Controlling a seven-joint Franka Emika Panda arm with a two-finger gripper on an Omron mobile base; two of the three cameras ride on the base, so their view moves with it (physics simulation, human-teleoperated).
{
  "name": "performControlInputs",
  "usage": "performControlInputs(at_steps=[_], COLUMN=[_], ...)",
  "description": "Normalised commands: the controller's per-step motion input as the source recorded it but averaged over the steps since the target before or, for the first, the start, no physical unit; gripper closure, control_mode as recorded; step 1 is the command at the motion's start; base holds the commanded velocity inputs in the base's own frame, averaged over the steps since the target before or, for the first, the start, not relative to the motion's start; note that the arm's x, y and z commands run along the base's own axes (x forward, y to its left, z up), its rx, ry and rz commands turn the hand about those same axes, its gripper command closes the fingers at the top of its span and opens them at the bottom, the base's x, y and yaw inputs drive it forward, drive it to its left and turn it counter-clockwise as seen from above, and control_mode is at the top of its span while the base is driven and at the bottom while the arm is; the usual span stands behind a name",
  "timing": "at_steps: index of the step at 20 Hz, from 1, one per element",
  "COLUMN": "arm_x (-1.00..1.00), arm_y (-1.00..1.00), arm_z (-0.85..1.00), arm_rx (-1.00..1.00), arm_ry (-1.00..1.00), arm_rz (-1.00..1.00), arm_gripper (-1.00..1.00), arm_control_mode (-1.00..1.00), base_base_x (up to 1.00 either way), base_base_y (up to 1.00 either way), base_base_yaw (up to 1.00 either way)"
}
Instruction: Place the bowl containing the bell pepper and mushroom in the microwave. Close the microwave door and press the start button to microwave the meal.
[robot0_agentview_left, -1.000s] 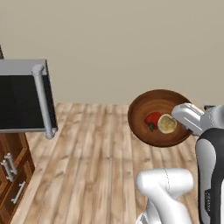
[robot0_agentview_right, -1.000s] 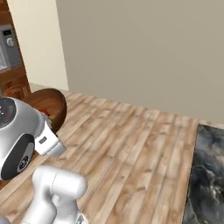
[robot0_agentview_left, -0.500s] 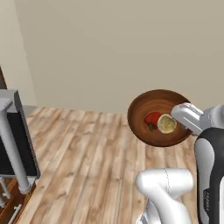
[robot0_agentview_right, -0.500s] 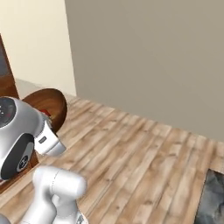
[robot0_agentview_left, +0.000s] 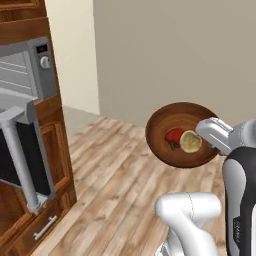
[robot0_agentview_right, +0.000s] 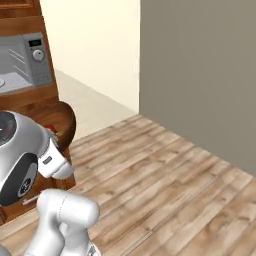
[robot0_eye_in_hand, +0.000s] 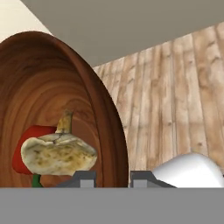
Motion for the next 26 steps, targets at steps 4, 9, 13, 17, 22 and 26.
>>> performControlInputs(at_steps=[4,9,13,17,22,26], arm_x=[0.0,0.0,0.0,0.0,0.0,0.0], arm_y=[0.0,0.0,0.0,0.0,0.0,0.0], arm_z=[0.0,0.0,0.0,0.0,0.0,0.0], arm_rx=[0.0,0.0,0.0,0.0,0.0,0.0], arm_ry=[0.0,0.0,0.0,0.0,0.0,0.0], arm_rz=[0.0,0.0,0.0,0.0,0.0,0.0], arm_gripper=[1.0,1.0,1.0,1.0,1.0,1.0], arm_control_mode=[1.0,1.0,1.0,1.0,1.0,1.0], base_base_x=[0.97,0.93,0.28,0.01,0.19,0.27], base_base_y=[0.0,0.0,0.0,0.0,-0.05,-0.23], base_base_yaw=[0.53,0.53,0.64,0.66,0.59,0.52])
